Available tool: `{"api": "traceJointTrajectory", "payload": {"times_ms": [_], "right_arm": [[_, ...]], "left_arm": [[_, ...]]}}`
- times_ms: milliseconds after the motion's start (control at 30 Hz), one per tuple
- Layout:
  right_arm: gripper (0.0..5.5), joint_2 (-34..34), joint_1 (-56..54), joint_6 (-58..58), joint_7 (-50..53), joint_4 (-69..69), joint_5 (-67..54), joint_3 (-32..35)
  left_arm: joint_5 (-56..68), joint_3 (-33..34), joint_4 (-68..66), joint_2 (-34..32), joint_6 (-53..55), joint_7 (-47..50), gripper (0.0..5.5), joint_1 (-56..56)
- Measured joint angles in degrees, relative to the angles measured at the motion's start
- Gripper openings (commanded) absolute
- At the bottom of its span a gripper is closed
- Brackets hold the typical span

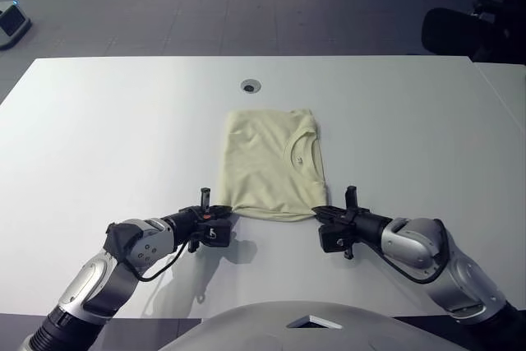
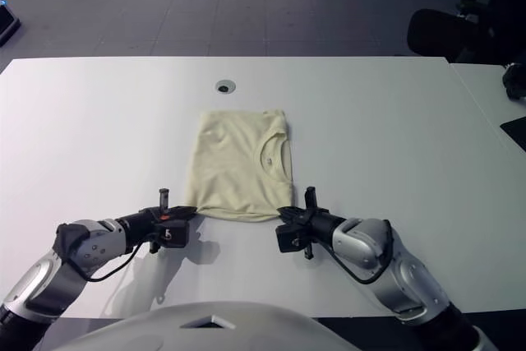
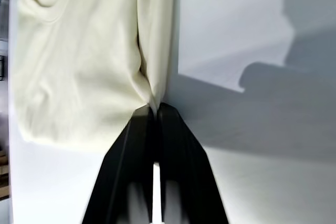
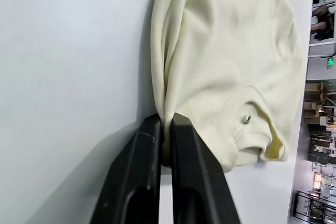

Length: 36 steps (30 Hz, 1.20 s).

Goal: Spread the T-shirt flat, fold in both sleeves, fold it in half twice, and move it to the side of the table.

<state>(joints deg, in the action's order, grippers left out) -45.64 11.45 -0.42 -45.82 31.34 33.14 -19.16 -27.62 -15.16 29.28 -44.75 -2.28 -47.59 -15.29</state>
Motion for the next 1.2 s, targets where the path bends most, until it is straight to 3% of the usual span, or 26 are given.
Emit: {"api": "traceJointTrajectory", "payload": {"times_ms": [300, 633, 1000, 1200], "right_arm": [[0.07, -7.9, 5.0, 1.1, -11.3, 3.8, -14.6, 5.5], [0.06, -13.9, 9.5, 16.1, -22.3, 13.2, -33.1, 12.6], [0.06, -19.1, 0.6, 37.3, -29.4, 17.5, -59.9, 21.2], [0.06, -19.3, -10.0, 41.4, -30.7, 8.8, -66.6, 19.5]], "left_arm": [[10.8, -1.9, 11.6, -6.7, 10.5, -14.6, 0.00, -4.0], [24.7, -0.4, 16.3, -12.4, 22.2, -21.8, 0.00, -6.4], [46.9, 8.9, 7.5, -15.1, 24.6, -30.7, 0.00, -3.7], [57.4, 14.4, 3.4, -15.2, 29.5, -31.9, 0.00, 4.7]]}}
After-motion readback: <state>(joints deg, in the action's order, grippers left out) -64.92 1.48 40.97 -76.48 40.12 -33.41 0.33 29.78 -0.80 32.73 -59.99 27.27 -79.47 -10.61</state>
